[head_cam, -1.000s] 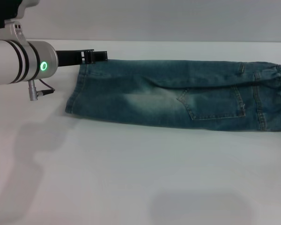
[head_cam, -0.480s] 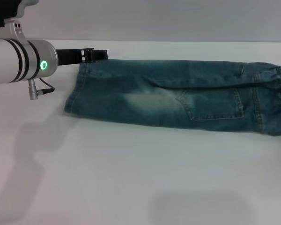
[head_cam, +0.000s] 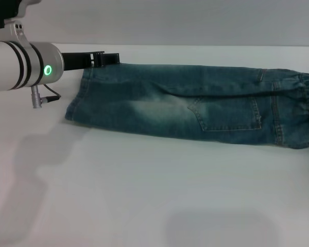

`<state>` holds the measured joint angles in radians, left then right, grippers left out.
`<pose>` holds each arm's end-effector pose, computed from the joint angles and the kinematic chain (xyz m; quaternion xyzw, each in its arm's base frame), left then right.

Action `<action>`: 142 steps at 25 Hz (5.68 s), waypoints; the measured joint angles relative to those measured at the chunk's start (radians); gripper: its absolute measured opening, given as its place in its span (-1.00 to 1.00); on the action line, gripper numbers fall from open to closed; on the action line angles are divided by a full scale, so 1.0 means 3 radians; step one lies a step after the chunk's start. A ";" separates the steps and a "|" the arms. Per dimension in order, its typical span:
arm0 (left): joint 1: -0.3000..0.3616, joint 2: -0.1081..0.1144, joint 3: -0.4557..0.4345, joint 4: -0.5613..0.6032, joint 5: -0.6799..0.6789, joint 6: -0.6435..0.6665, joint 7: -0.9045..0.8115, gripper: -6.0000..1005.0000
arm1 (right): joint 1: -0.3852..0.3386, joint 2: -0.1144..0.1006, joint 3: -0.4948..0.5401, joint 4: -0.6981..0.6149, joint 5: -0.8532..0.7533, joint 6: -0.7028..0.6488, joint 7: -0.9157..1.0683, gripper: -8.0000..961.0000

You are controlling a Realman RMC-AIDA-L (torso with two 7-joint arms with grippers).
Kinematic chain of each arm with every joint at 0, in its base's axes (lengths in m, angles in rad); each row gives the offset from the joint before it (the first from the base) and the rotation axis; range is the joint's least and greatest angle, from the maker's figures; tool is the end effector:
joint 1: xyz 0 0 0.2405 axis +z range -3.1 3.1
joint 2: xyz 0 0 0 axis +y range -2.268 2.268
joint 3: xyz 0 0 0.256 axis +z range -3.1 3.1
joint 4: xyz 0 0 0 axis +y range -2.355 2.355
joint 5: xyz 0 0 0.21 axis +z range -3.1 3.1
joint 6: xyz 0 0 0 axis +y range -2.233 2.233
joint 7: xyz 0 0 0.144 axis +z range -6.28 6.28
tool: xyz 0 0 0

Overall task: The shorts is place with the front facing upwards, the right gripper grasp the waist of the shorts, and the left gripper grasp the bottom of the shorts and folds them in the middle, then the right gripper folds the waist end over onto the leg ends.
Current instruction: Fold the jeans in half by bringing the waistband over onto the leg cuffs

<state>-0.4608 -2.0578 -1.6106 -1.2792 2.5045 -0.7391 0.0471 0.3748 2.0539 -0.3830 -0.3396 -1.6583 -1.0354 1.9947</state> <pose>-0.1886 0.4093 0.0021 -0.7763 -0.4855 -0.1300 0.3805 0.3946 0.3120 0.0241 -0.4812 0.6979 0.4320 0.3078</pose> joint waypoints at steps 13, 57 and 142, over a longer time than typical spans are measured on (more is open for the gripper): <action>-0.0003 0.0003 -0.0010 0.0061 -0.0061 0.0028 0.0073 0.68 | -0.0030 0.0000 -0.0058 -0.0046 0.0007 -0.0035 -0.0052 -0.66; 0.0103 -0.0029 0.1105 0.0639 -0.1154 0.1109 0.0334 0.68 | 0.1247 -0.0051 -0.1446 -0.0939 0.0353 -0.0424 0.0757 -0.93; 0.1212 -0.0002 0.0389 -0.0253 -0.1253 0.1257 0.1623 0.69 | 0.2069 -0.0026 -0.2228 -0.0464 0.0225 0.0370 0.0439 -0.88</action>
<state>-0.0973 -2.0585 -1.4941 -1.3552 2.1287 -0.3619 0.5339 0.9954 2.0461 -1.0515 -0.4788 -1.5908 -0.9243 2.1264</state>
